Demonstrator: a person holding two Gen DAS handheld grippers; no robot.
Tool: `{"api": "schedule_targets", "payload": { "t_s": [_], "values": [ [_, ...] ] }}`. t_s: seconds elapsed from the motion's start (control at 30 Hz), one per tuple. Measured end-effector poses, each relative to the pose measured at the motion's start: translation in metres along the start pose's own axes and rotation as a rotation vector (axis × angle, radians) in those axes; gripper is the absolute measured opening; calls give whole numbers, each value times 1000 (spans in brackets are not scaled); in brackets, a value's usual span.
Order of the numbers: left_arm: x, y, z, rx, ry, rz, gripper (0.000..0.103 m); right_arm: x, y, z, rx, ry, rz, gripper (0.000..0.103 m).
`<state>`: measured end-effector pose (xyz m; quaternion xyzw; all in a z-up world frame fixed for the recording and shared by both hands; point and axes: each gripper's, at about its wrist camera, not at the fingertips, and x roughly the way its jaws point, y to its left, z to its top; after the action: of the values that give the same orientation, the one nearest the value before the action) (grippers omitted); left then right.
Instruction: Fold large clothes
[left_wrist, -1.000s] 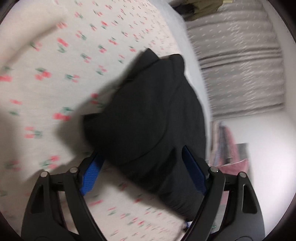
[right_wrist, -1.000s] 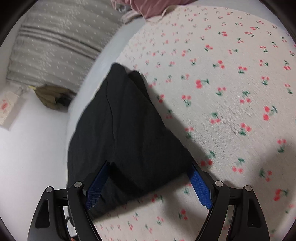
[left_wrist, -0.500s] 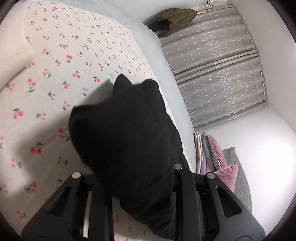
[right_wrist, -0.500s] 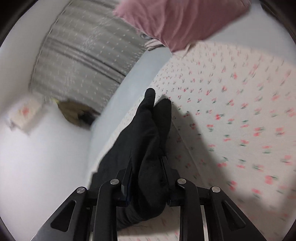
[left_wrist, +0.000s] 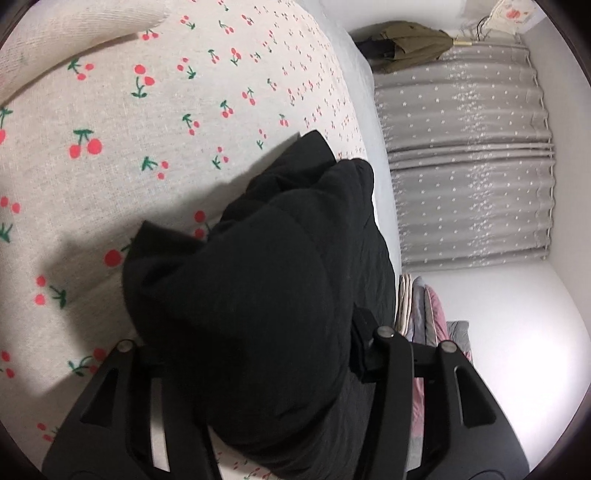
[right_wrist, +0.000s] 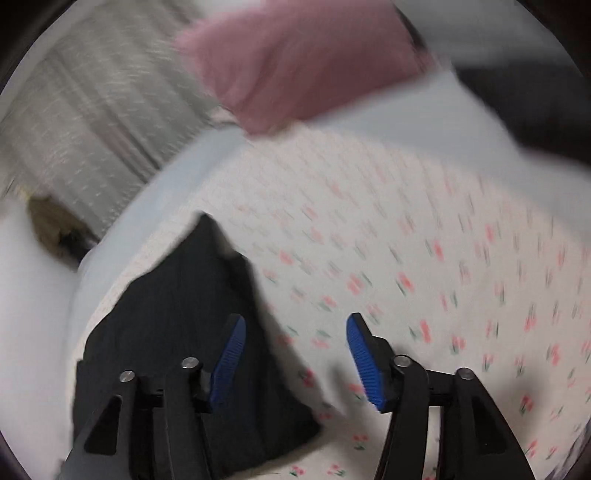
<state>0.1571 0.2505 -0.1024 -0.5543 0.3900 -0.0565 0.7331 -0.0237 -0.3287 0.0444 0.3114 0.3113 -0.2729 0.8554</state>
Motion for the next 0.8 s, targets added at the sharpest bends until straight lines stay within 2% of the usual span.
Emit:
{"api": "schedule_targets", "payload": {
  "t_s": [0.03,0.13,0.2,0.27,0.43,0.5,0.63,0.73,0.77,0.8],
  "values": [
    [2,-1,-1,1,-12,2,52,-6,18,-4,-67,-39,-5,71],
    [-3,0,-7,12,-48,11,52,-8,65,-25,-257,-77,32,72],
    [-6,-3,-13,29,-79,30,52,-3,98,-42,-348,-61,109,72],
    [-6,-7,-18,57,-100,60,47,9,128,-59,-412,-38,180,72],
    [-9,-24,-20,165,-140,118,39,33,187,-95,-597,-8,248,72],
    [-11,-30,-21,193,-157,128,36,42,198,-112,-653,-6,253,72],
    [-24,-44,-26,237,-197,113,30,50,197,-130,-660,56,297,72],
    [-37,-75,-39,349,-246,79,28,48,201,-137,-694,50,359,71],
    [-41,-83,-45,387,-260,65,28,46,202,-139,-705,53,404,70],
    [-46,-90,-52,429,-276,51,27,44,205,-143,-717,61,442,65]
  ]
}}
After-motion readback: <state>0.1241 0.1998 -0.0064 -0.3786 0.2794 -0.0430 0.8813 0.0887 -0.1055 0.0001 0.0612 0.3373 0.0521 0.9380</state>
